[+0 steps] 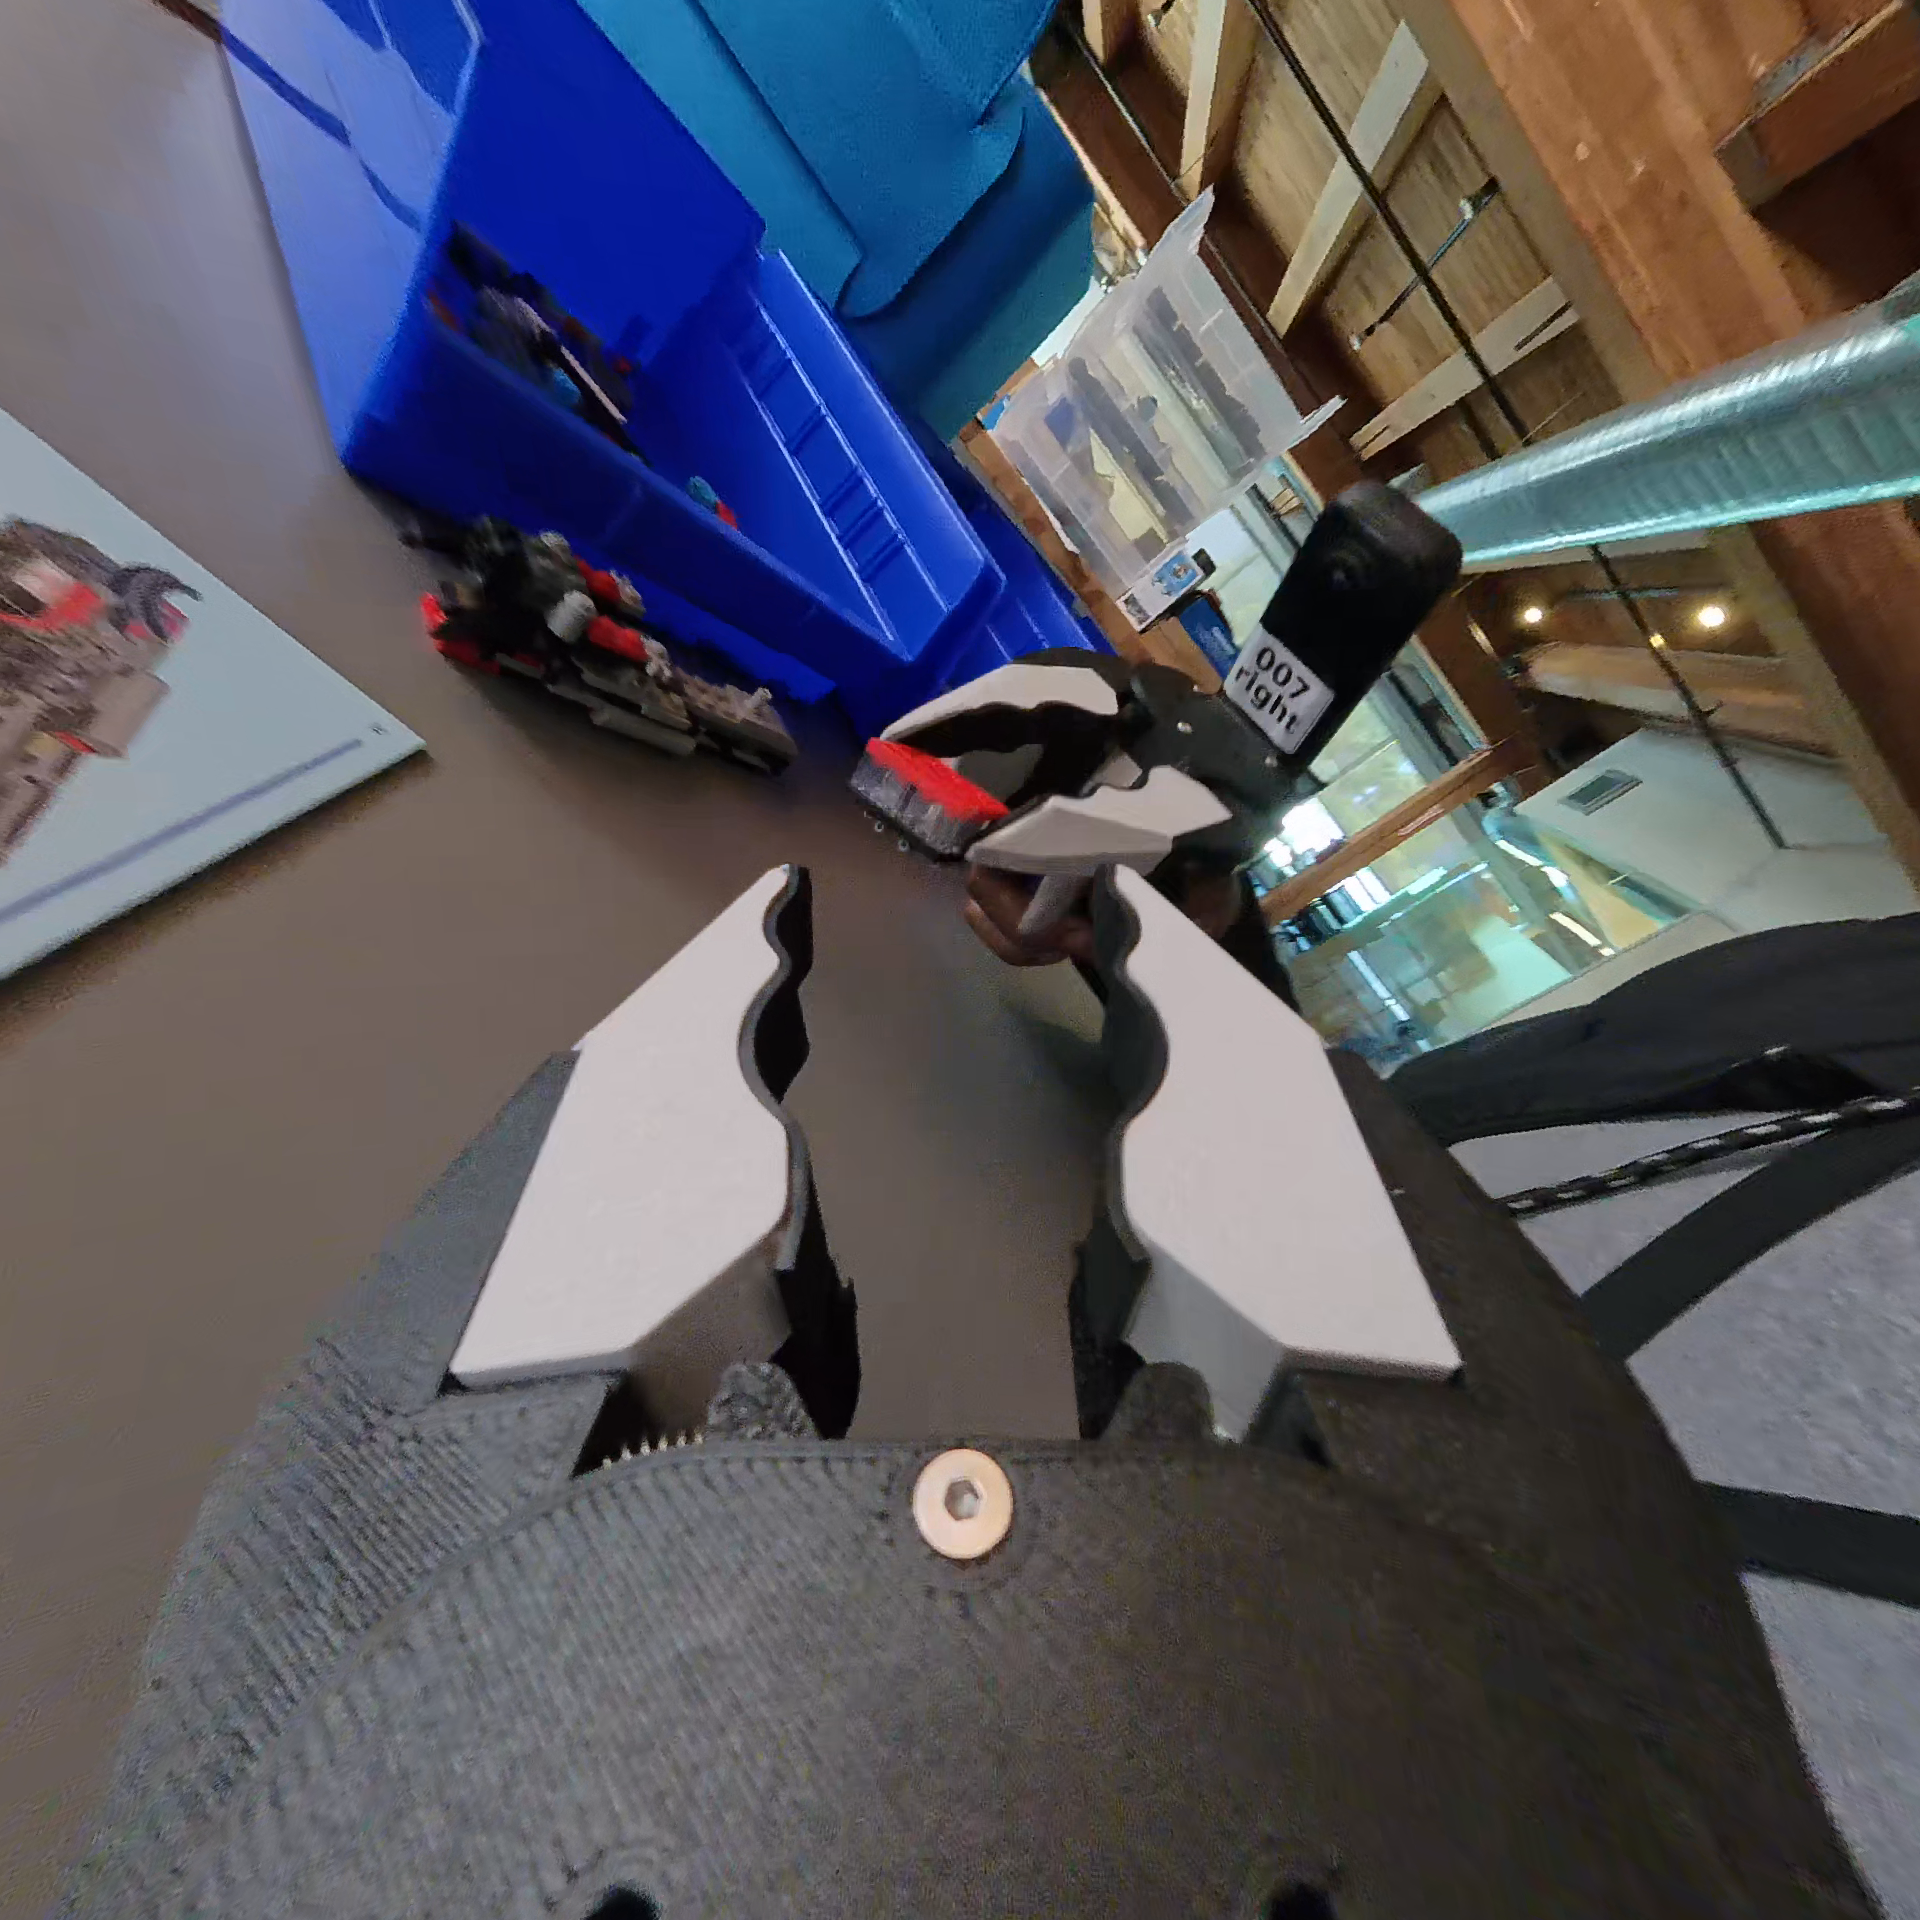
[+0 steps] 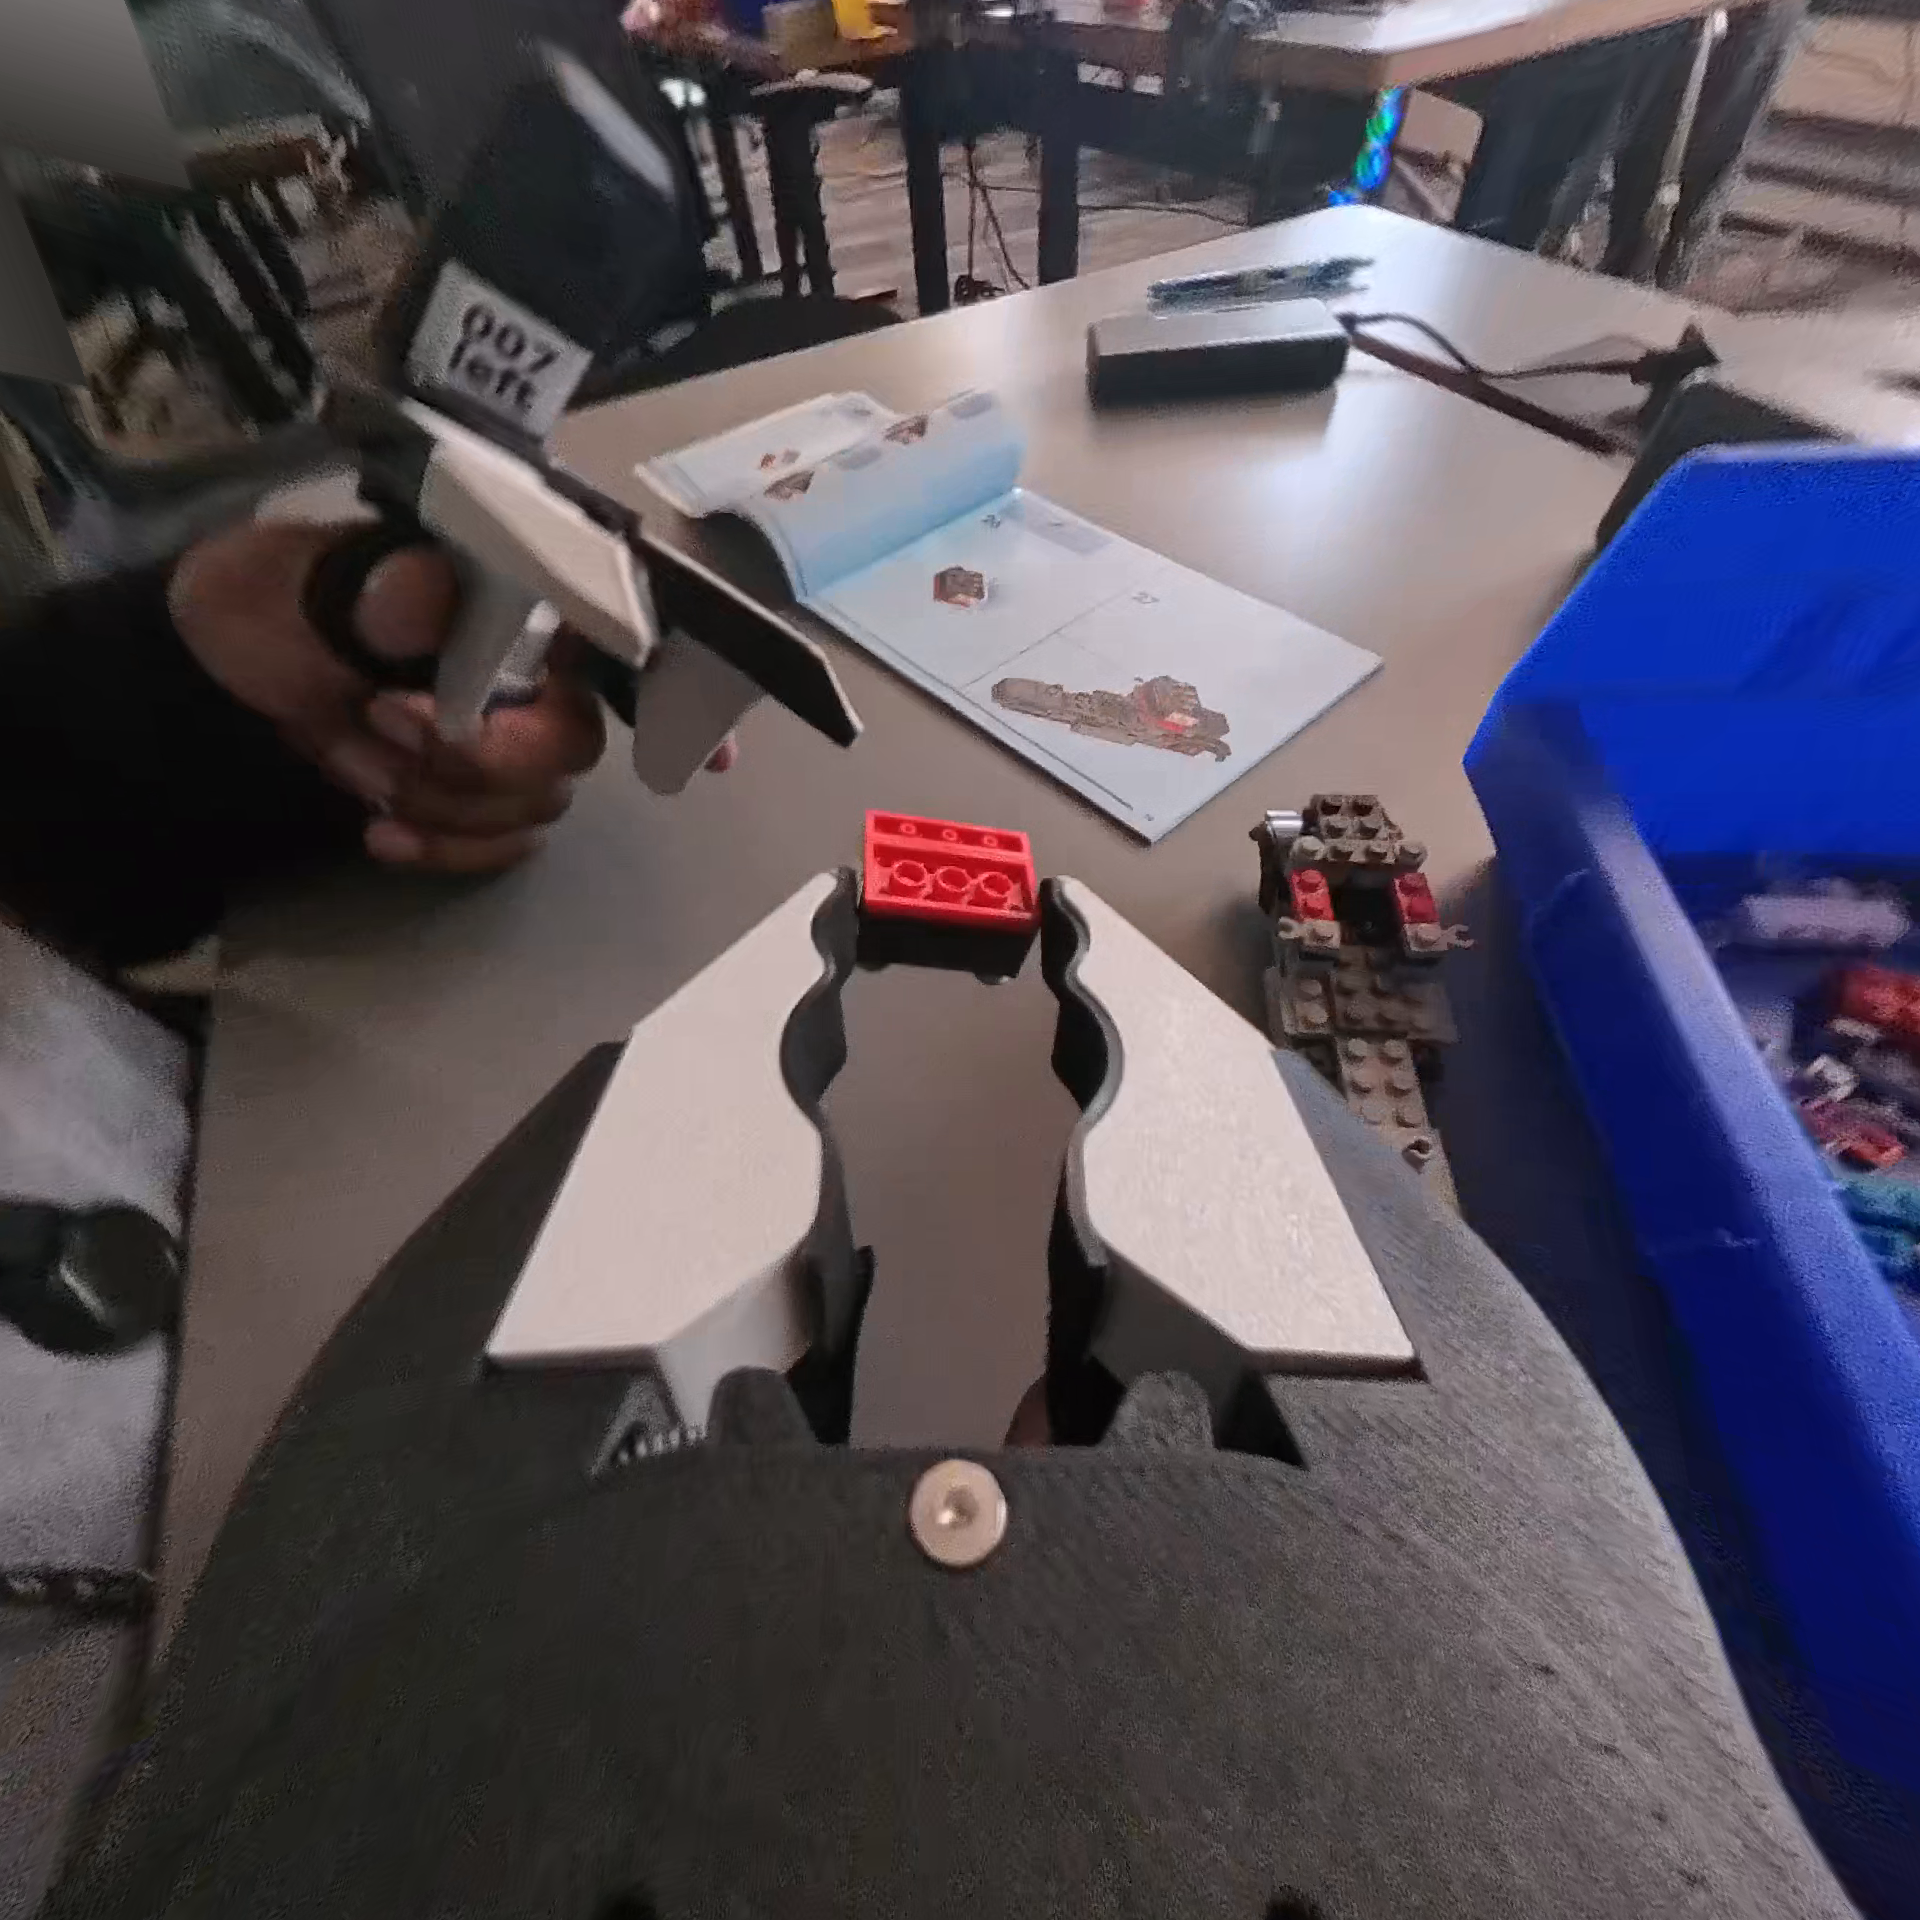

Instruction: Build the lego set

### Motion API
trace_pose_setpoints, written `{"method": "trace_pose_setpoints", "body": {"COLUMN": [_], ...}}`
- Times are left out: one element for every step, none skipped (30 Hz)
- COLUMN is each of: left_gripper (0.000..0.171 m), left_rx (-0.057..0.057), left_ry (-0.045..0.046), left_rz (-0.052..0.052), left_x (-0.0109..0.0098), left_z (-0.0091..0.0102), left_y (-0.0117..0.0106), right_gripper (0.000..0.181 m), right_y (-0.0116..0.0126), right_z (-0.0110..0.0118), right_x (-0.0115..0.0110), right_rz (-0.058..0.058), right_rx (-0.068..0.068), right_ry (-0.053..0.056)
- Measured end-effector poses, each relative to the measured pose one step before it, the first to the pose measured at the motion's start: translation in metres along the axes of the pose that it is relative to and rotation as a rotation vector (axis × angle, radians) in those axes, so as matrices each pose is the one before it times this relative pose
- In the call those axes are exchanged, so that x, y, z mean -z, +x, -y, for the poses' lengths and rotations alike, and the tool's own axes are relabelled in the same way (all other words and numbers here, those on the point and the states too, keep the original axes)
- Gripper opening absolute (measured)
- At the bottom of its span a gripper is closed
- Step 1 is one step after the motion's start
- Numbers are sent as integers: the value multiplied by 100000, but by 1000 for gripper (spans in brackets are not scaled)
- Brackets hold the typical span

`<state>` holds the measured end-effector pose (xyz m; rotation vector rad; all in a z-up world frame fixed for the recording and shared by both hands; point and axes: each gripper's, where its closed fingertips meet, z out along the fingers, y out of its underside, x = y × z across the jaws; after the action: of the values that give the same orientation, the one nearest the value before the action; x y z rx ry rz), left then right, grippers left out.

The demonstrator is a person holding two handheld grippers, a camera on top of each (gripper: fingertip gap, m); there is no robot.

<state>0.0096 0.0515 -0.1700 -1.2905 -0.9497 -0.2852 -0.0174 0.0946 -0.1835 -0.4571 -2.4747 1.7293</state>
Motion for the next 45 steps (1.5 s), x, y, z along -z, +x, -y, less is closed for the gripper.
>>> {"method": "trace_pose_setpoints", "body": {"left_gripper": [55,54,54,54,54,54,54,54,54,54,54,54,53,53,53,53,53,53,53,52,52,51,51,51,51,51,51,50,48,45,42,39,36,31,28,27,27,26,26,26,26,25,23,23,23], "left_rx": [-2670,-2576,-2573,-2851,-3089,-3314,-3326,-3223,-3237,-2928,-2941,-2996,-3209,-3382,-3531,-3680,-3853,-4086,-4194,-3997,-3625,-3215,-2882,-2678,-2587,-2285,-1818,-1681,-1288,-910,-821,-1308,-2082,-2193,-1650,-893,-122,629,1314,1940,2688,3604,4667,4775,4664], "left_ry": [21,64,-129,-571,-1106,-1579,-1823,-1772,-1474,-1082,-737,-564,-446,-467,-518,-600,-655,-751,-863,-931,-1064,-1399,-1553,-1393,-1159,-856,-363,229,979,1241,1135,903,296,433,357,173,-15,24,241,577,774,746,852,1595,2091], "left_rz": [1029,667,556,455,738,836,662,411,133,-78,-544,-202,173,369,529,738,1017,829,495,240,-115,-433,-863,-931,-668,143,711,-165,-600,-1047,-1272,-1363,-986,-612,-451,302,422,213,300,150,-297,-858,-150,-338,-1186], "left_x": [235,219,184,131,65,-4,-73,-135,-173,-205,-212,-205,-189,-157,-105,-65,-21,9,4,-33,-63,-109,-128,-143,-137,-108,-75,-25,16,20,29,31,17,-2,-18,-39,-25,-29,-6,-3,20,20,14,56,72], "left_z": [205,218,173,119,32,-34,-84,-80,-63,-12,15,29,30,19,-1,0,-20,-39,-50,-78,-96,-133,-154,-150,-122,-95,-30,47,146,177,175,142,51,72,70,32,-18,-15,17,62,89,59,86,206,244], "left_y": [-168,-122,-116,-112,-148,-149,-122,-55,19,74,184,142,118,112,100,54,6,7,59,70,91,138,185,190,121,-20,-138,-24,47,116,176,236,256,241,232,64,-4,-17,-60,-70,-33,4,-140,-122,18], "right_gripper": [37,37,37,37,37,37,37,37,37,37,37,37,37,37,37,37,37,37,36,37,37,37,37,36,36,36,36,36,36,36,36,36,36,36,36,36,36,36,36,36,36,36,36,36,36], "right_y": [141,41,-34,-110,-214,-251,-263,-240,-218,-241,-260,-271,-272,-248,-187,-102,6,109,76,3,-43,-101,-156,-141,-134,-136,-150,-239,-252,-196,-96,-84,-92,-62,-57,-45,9,27,22,5,-27,-27,-21,-41,-32], "right_z": [159,120,54,-9,-27,23,36,4,19,35,48,13,27,76,107,116,159,140,94,19,-14,-19,-56,-108,-133,-116,-88,-48,-25,-75,-132,-124,-70,-42,-30,-5,13,34,84,116,155,194,243,246,245], "right_x": [-205,-189,-173,-182,-176,-170,-180,-198,-214,-231,-214,-205,-174,-126,-84,-31,31,86,99,80,63,27,17,-11,-27,-19,-24,-17,-33,-37,-47,-24,-2,26,30,36,43,16,16,14,25,45,61,74,84], "right_rz": [263,429,623,1005,1644,1955,2020,1962,1861,1807,1853,1887,1949,1924,1749,1471,817,181,225,445,527,733,946,858,738,646,777,1449,1818,1553,1054,965,1117,989,1014,1074,971,962,984,1031,1061,945,755,663,570], "right_rx": [-5456,-4160,-3108,-2670,-2279,-2025,-2046,-2135,-1995,-1676,-1444,-1382,-1142,-1076,-1252,-1215,-1158,-1176,-890,-647,-597,-586,-640,-647,-594,-544,-618,-1021,-1483,-1468,-1184,-1052,-1067,-1049,-954,-1077,-1336,-1492,-1535,-1488,-1359,-1183,-1032,-778,-616], "right_ry": [-393,-714,-1088,-1505,-1457,-924,-586,-655,-627,-374,-297,-432,-252,208,410,557,865,771,309,-94,-346,-458,-705,-1064,-1153,-971,-676,-293,-67,-181,-444,-339,-13,100,201,296,453,651,896,1116,1244,1471,1643,1640,1627]}}
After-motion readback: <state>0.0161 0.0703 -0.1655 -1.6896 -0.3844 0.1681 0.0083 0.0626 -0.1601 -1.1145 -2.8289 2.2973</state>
